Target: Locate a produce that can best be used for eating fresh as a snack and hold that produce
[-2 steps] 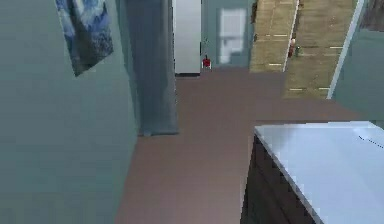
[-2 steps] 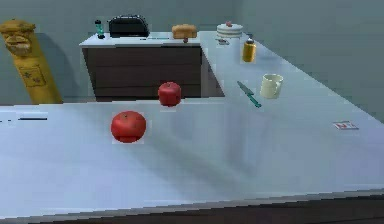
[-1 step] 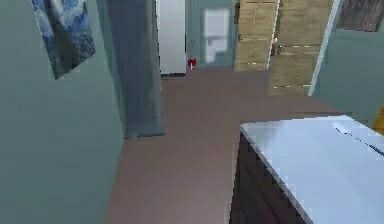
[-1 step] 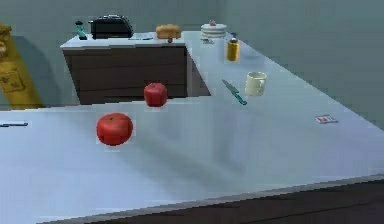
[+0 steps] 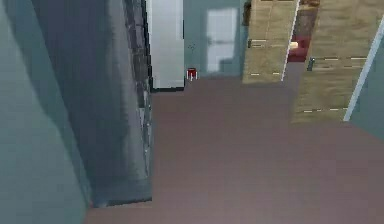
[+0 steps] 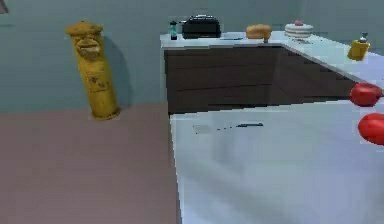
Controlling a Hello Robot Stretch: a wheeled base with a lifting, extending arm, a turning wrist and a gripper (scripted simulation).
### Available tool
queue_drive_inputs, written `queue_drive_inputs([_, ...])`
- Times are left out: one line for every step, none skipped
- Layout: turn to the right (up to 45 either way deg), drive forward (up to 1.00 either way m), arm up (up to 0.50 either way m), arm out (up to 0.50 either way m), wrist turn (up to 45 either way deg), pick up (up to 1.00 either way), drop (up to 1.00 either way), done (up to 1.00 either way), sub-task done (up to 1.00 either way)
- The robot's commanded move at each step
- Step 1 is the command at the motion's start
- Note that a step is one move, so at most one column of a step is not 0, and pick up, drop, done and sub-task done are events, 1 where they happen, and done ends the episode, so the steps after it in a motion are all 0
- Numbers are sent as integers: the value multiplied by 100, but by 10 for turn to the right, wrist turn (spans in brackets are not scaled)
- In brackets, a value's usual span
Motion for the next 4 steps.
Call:
queue_drive_inputs([360, 0, 0, 0, 0, 0, 0, 0, 0])
queue_drive_inputs([0, 20, 0, 0, 0, 0, 0, 0, 0])
queue_drive_inputs([420, 0, 0, 0, 0, 0, 0, 0, 0])
queue_drive_inputs([30, 0, 0, 0, 0, 0, 0, 0, 0])
